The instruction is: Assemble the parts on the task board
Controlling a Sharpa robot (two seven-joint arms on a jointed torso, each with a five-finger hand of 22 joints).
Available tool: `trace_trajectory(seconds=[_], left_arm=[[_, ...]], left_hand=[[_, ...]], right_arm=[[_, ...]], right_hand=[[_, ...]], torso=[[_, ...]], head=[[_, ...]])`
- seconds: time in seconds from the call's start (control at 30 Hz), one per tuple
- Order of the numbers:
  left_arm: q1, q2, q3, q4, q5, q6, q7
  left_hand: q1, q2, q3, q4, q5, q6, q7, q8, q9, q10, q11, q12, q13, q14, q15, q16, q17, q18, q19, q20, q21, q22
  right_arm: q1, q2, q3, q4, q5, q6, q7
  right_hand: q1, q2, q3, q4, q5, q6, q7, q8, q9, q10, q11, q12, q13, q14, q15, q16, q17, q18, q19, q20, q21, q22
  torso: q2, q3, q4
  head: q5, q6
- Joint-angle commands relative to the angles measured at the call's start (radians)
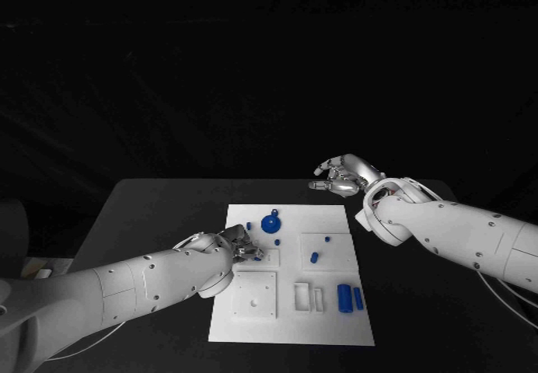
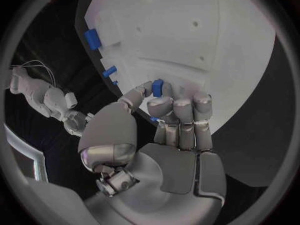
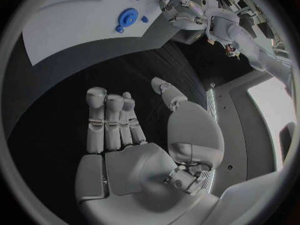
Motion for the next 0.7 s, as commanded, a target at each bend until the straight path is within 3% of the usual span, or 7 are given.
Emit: trace_trajectory(seconds=[0.03, 0.27, 0.33, 0.4, 0.7], left_arm=[[-0.003, 0.006, -0.001, 0.004, -0.001, 0.018, 0.014], [-0.003, 0.008, -0.001, 0.000, -0.001, 0.014, 0.015], [-0.003, 0.009, -0.001, 0.000, -0.001, 0.014, 0.016], [-0.003, 0.009, -0.001, -0.001, 0.000, 0.013, 0.016], [-0.003, 0.010, 0.000, -0.003, 0.001, 0.014, 0.016]], left_hand=[[0.002, -0.006, 0.000, 0.006, -0.002, 0.163, -0.132, 0.008, 0.001, -0.067, -0.072, 0.005, -0.001, 0.057, -0.079, 0.007, -0.001, 0.013, -0.005, -0.117, 0.005, 0.014], [-0.002, -0.007, -0.002, 0.013, -0.010, 0.162, -0.133, 0.015, 0.005, -0.068, -0.072, 0.009, -0.005, 0.057, -0.079, 0.009, -0.003, 0.014, -0.006, -0.116, 0.006, 0.014], [-0.005, -0.012, -0.003, 0.024, -0.041, 0.158, -0.134, 0.021, 0.008, -0.070, -0.073, 0.014, -0.010, 0.056, -0.079, 0.012, -0.005, 0.015, -0.007, -0.116, 0.006, 0.014], [-0.008, -0.026, -0.002, 0.043, -0.112, 0.154, -0.134, 0.028, 0.009, -0.072, -0.073, 0.020, -0.018, 0.054, -0.079, 0.014, -0.009, 0.016, -0.007, -0.117, 0.006, 0.013], [-0.014, -0.047, 0.001, 0.078, -0.153, 0.149, -0.134, 0.037, 0.009, -0.075, -0.073, 0.030, -0.030, 0.053, -0.080, 0.019, -0.015, 0.018, -0.008, -0.116, 0.007, 0.013]], right_arm=[[0.000, 0.000, 0.000, 0.002, 0.000, 0.012, 0.004], [0.000, 0.000, 0.000, 0.002, 0.000, 0.013, 0.004], [0.000, -0.001, 0.000, 0.002, 0.000, 0.013, 0.004], [0.000, -0.001, 0.000, 0.002, 0.000, 0.013, 0.004], [0.000, -0.001, 0.000, 0.002, -0.001, 0.014, 0.004]], right_hand=[[0.001, 0.012, -0.008, -0.001, 0.006, -0.002, 0.011, 0.002, -0.001, -0.006, -0.002, 0.005, -0.001, 0.004, -0.006, -0.007, -0.001, 0.101, -0.001, 0.001, -0.007, 0.001], [0.001, 0.013, -0.008, -0.001, 0.007, -0.002, 0.011, 0.002, -0.001, -0.006, -0.002, 0.005, -0.002, 0.004, -0.006, -0.007, -0.001, 0.101, -0.001, 0.001, -0.007, 0.001], [0.001, 0.013, -0.008, -0.001, 0.007, -0.002, 0.011, 0.002, -0.001, -0.006, -0.002, 0.005, -0.002, 0.004, -0.006, -0.007, -0.001, 0.101, -0.001, 0.001, -0.007, 0.001], [0.001, 0.012, -0.008, -0.001, 0.007, -0.002, 0.011, 0.002, -0.001, -0.006, -0.002, 0.005, -0.002, 0.004, -0.006, -0.007, -0.001, 0.101, -0.001, 0.001, -0.007, 0.001], [0.002, 0.012, -0.008, -0.002, 0.006, -0.002, 0.011, 0.002, -0.002, -0.007, -0.002, 0.006, -0.003, 0.004, -0.006, -0.007, -0.001, 0.101, -0.001, 0.001, -0.008, 0.002]], torso=[[0.000, 0.0001, 0.0001], [-0.001, -0.0001, 0.0002], [-0.001, 0.0000, 0.0003], [-0.001, -0.0001, 0.0005], [0.000, 0.0000, 0.0006]], head=[[0.000, 0.000], [-0.001, 0.001], [-0.001, 0.001], [-0.002, 0.000], [-0.001, 0.000]])
